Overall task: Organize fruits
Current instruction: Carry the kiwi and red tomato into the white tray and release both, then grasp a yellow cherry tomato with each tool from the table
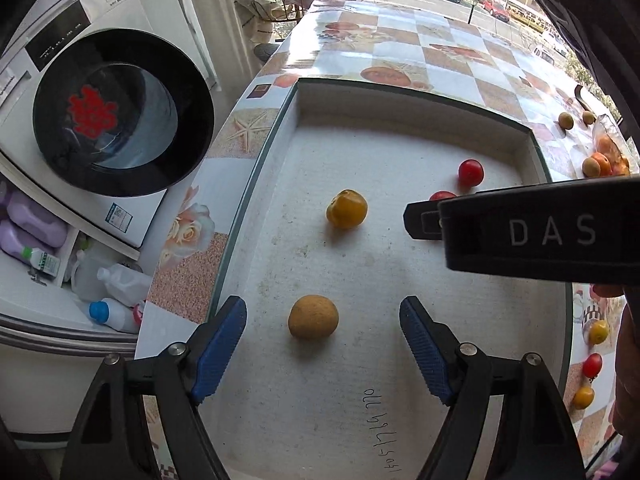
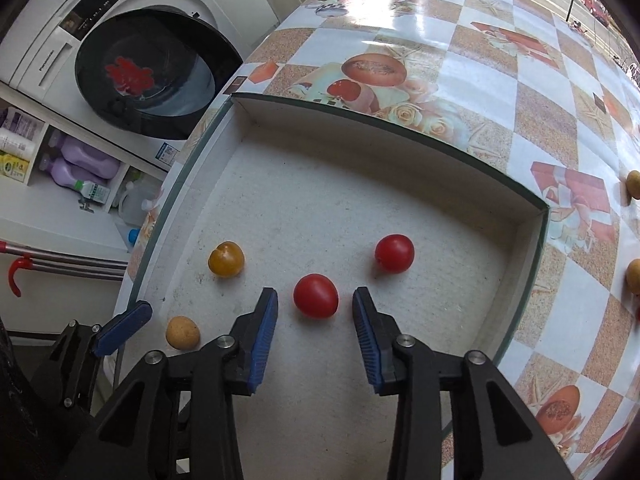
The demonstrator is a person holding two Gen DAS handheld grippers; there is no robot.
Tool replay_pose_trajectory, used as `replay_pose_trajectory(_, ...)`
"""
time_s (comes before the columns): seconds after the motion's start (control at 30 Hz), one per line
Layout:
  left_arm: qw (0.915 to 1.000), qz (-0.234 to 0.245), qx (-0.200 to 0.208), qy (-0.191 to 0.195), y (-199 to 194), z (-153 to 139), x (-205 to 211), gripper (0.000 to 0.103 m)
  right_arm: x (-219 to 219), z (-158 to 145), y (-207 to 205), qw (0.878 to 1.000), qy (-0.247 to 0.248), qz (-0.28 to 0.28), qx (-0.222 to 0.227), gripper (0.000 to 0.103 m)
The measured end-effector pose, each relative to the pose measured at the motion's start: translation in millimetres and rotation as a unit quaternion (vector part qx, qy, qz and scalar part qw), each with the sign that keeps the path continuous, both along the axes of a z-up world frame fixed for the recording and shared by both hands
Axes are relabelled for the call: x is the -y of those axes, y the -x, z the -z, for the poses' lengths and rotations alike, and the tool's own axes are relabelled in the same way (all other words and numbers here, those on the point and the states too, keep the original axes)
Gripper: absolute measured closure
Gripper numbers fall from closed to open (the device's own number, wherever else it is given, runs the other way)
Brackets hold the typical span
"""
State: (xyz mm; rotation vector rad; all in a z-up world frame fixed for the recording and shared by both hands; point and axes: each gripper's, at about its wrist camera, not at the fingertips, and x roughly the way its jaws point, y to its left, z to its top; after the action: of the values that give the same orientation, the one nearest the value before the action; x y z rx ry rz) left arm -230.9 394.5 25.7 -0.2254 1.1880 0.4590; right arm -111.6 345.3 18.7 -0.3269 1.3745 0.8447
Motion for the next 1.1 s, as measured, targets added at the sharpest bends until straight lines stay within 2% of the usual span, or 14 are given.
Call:
replay_pose_trajectory(0.03,1.0,0.001,-0.003,0.002,-0.7,1.0,-0.1,0.023,0.7,-1.6,-0.4,1.0,-0.002,0.003,0.003,0.026)
replay_pose_trajectory(0.13,1.0,0.001,-0.004,0.008,-0.3,0.5,-0.8,0.023,1.5,-8.2,-1.7,1.0,-0.026,0.014,-0.009,0.024)
replay_pose_trajectory(0.4,0.9994,0.032,-0.007,0.006,-11.4,-12.5,17.2,0.023,42.4,-34.9,-16.8,0.996,-0.054,0.069,0.007,0.023)
replay_pose_trajectory(0.6,0.9966,0.083,-0.002,0.002,-29.9,-27.1,50.9,0.023,106.3,-48.4,-29.6,0.99,-0.053,0.128,0.024,0.023)
replay_pose_trajectory(0.8,0.9905,0.137,-0.006,-0.007,-48.7,-38.0,94.1,0.023,188.7,-51.7,-38.0,0.978,-0.025,0.203,0.038,0.023)
replay_pose_trajectory(0.97,0.9832,0.182,0.001,0.008,-60.2,-46.8,129.9,0.023,257.5,-49.6,-27.6,0.967,0.017,0.248,0.054,0.023)
replay_pose_trajectory(1.1,0.9757,0.217,-0.007,0.026,-66.9,-42.7,163.2,0.023,301.6,-40.0,-12.1,0.961,0.041,0.272,0.038,0.023)
